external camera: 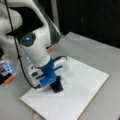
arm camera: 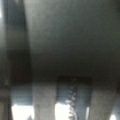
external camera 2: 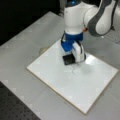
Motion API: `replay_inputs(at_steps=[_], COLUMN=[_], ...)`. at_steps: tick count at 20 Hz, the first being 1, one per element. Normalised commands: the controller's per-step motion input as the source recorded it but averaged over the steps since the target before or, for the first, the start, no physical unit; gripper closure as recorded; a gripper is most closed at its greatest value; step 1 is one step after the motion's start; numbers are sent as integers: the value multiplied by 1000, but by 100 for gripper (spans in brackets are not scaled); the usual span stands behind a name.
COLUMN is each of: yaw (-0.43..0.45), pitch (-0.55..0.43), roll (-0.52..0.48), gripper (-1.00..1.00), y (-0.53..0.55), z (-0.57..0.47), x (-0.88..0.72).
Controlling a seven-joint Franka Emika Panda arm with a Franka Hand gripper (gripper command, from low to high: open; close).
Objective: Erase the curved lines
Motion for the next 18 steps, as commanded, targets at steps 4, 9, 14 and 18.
replay_inputs(at_steps=[4,9,14,18], yaw=[8,9,-32,-93], pitch=[-82,-61,-45,-44], roll=[138,144,140,155], gripper=[100,100,100,100], y=[-57,-100,3,208], z=[-609,-647,-700,-766], x=[250,319,379,391])
